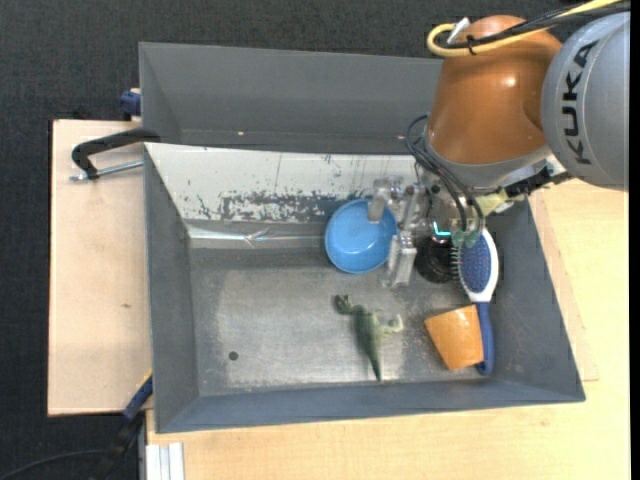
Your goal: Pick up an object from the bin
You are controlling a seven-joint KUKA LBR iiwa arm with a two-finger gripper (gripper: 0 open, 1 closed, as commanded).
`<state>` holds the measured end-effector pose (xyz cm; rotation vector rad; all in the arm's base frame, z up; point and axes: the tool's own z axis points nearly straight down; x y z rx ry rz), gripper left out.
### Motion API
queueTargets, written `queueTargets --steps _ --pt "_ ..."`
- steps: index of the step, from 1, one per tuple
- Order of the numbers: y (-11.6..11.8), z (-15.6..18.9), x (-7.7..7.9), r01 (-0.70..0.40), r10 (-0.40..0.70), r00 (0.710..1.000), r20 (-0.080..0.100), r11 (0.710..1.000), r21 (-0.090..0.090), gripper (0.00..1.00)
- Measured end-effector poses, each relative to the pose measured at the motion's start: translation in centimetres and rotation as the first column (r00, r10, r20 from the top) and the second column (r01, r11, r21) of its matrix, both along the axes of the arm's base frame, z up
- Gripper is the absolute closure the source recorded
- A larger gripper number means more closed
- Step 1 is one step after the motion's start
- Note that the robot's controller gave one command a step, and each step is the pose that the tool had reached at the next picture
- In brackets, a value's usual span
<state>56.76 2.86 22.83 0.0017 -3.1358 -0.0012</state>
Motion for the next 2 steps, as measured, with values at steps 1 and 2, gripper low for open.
queueTargets --steps 1,2 --pt "0.0 0.4 0.2 0.001 -0.001 1.000 0.009 1.000 0.001 1.00" --pt "-5.0 -6.2 -3.5 0.120 -0.120 0.993 0.000 0.993 -0.002 1.00"
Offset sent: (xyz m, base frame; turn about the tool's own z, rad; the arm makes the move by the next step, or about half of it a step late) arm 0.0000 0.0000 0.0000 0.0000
